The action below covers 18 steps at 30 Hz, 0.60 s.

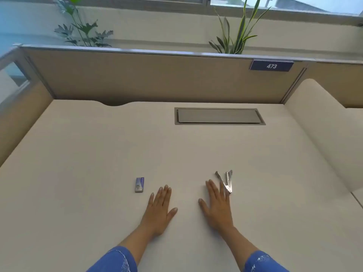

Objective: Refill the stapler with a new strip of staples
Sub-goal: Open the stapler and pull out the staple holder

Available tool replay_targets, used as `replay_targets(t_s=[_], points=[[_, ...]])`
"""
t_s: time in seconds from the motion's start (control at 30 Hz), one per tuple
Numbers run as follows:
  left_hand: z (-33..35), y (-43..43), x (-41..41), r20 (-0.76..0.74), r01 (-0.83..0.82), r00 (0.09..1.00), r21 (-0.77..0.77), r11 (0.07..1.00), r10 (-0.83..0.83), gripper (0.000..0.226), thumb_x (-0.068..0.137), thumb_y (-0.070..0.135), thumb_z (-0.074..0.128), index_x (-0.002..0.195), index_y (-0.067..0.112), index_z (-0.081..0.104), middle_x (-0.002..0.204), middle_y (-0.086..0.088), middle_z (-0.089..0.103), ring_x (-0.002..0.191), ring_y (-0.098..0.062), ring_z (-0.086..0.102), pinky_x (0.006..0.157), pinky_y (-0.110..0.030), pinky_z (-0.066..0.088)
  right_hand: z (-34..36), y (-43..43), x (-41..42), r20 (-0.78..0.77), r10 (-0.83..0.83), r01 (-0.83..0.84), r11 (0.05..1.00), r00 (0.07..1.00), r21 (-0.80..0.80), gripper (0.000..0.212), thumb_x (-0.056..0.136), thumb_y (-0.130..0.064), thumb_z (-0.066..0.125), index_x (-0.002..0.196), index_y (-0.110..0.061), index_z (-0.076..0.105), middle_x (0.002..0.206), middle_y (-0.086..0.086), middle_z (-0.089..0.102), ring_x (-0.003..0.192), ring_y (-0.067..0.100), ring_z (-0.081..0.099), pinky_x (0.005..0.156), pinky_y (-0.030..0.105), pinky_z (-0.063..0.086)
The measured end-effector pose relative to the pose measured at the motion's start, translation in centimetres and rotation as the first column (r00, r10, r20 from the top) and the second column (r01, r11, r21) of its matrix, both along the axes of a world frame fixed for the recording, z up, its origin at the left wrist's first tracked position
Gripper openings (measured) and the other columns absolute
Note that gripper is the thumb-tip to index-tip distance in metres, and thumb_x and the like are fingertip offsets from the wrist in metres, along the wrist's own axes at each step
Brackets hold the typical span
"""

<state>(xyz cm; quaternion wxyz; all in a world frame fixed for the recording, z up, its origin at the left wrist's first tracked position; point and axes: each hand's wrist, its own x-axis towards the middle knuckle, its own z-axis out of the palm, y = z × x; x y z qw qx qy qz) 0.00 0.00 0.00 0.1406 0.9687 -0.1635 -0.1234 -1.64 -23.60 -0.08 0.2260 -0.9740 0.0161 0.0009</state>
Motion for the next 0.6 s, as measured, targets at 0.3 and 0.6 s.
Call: replay_targets(t_s=[0.3,0.6], points=[[0.1,0.1,0.4,-0.1,0.013,0.995,0.045,0.999,-0.008,0.075,0.1,0.051,0.022,0.148,0.01,-0.02,0.155,0.0,-0.029,0.147,-0.02,-0.022,0.097,-0.021,-0.037,1.8,-4.5,2.1,-0.063,-0.243,0.248,0.965,0.968,0.081,0.065,0.097,-0.016,0.052,0.155,-0.015,0.024,0.163,0.002,0.023,0.147,0.025,0.025,0.116,0.037,0.028],[-0.2,0.1,0.5,-0.145,0.018,0.989,0.03,0.999,-0.013,0.074,0.099,0.051,0.022,0.149,0.013,-0.017,0.159,0.0,-0.023,0.147,-0.018,-0.022,0.116,-0.038,-0.018,1.6,-3.4,2.1,-0.008,-0.278,0.277,0.951,0.961,0.136,0.023,0.096,-0.006,0.054,0.115,-0.004,0.067,0.135,0.004,0.056,0.114,0.028,0.055,0.081,0.033,0.046]])
